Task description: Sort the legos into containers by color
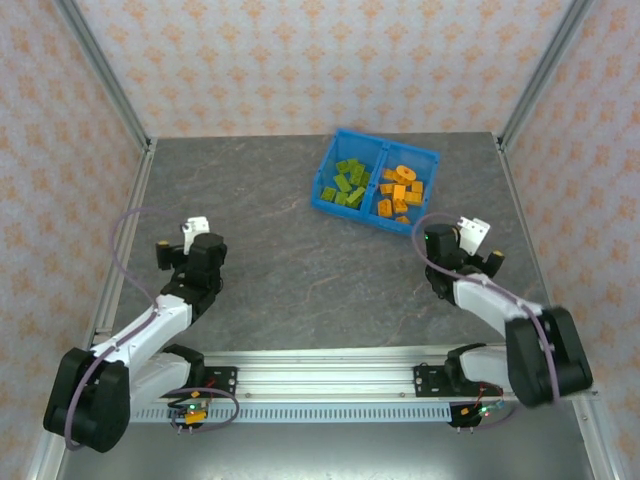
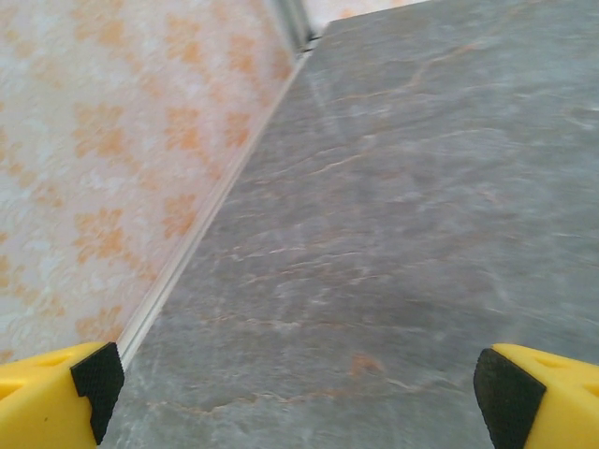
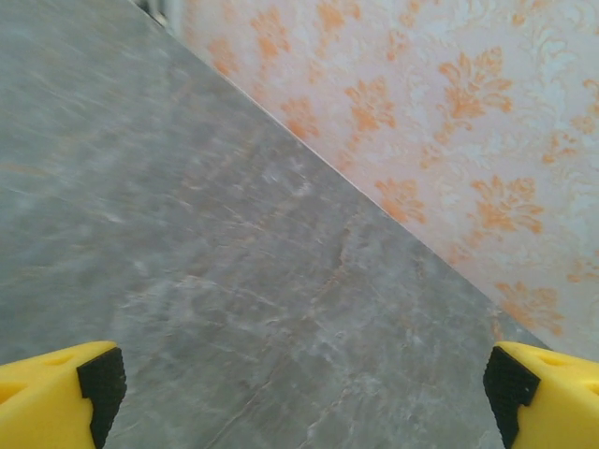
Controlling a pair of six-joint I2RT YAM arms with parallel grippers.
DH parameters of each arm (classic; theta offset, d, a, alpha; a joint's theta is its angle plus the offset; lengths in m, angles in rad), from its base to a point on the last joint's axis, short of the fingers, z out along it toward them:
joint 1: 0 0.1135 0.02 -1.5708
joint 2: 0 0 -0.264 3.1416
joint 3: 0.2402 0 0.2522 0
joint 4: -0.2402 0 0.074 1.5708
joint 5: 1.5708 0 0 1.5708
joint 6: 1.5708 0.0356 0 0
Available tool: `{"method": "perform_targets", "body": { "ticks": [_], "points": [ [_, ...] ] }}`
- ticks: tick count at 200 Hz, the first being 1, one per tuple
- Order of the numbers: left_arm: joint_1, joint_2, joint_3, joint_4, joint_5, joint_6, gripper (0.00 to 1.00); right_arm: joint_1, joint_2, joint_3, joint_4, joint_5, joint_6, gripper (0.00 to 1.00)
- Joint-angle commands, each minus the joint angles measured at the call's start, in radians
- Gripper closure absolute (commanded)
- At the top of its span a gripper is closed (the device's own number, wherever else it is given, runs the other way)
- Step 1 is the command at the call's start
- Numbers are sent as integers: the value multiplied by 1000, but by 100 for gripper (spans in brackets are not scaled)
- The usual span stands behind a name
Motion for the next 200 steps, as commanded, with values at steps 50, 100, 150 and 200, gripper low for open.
{"method": "perform_targets", "body": {
  "ticks": [50,100,150,200],
  "points": [
    [88,100,-82,373,218,4,0,-158,199,-44,594,-552,-195,0],
    [137,216,-48,491,326,-5,0,-172,219,-71,659,-565,-191,1],
    [212,460,78,533,623,-14,0,-153,222,-83,692,-516,-199,1],
    [194,474,35,611,604,-5,0,-156,221,-80,683,-524,-196,1]
  ]
}}
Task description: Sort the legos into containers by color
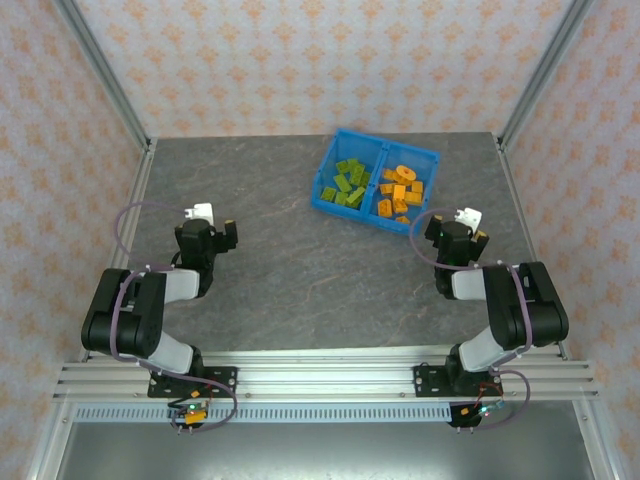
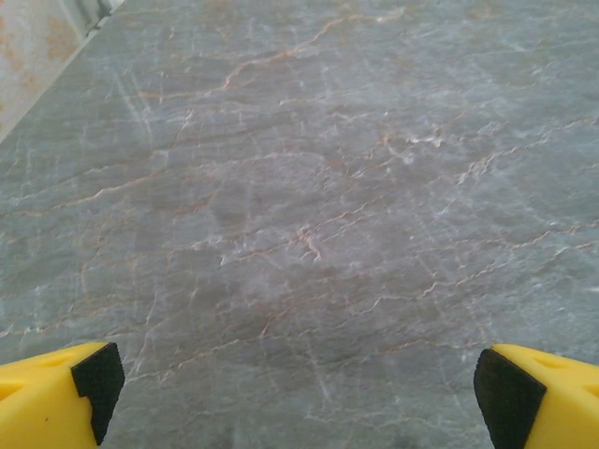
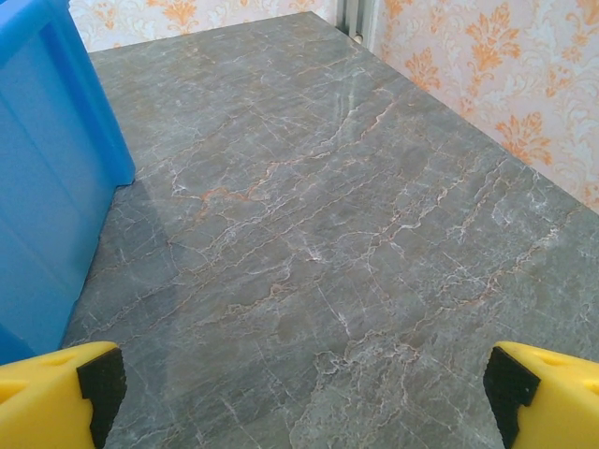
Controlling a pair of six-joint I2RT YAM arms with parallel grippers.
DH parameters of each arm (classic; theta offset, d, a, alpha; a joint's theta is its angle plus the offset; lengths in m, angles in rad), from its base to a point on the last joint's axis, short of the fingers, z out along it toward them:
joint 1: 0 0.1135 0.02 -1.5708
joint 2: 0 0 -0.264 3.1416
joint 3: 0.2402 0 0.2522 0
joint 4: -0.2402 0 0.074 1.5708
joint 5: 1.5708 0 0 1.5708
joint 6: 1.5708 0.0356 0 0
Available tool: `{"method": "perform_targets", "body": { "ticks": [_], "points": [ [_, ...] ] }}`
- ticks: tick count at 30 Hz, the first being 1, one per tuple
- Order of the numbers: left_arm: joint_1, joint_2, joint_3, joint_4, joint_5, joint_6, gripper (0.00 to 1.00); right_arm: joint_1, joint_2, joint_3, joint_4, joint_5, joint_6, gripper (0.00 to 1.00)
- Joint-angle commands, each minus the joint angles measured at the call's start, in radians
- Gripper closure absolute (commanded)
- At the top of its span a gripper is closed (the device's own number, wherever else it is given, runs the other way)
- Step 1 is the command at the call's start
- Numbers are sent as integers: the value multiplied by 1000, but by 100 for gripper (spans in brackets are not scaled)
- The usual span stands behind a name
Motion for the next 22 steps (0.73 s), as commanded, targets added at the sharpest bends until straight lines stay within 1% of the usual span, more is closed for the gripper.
{"method": "perform_targets", "body": {
  "ticks": [1,5,8,22],
  "points": [
    [-2,1,-11,83,27,11,0,-4,-15,3,20,-2,-2,1],
    [-1,0,-6,72,16,9,0,-4,-16,3,20,-3,-1,1],
    [-24,1,-3,69,-29,17,0,-4,-15,4,21,-3,-1,1],
    [-23,1,-2,65,-25,17,0,-9,-18,-2,24,-9,0,1]
  ]
}}
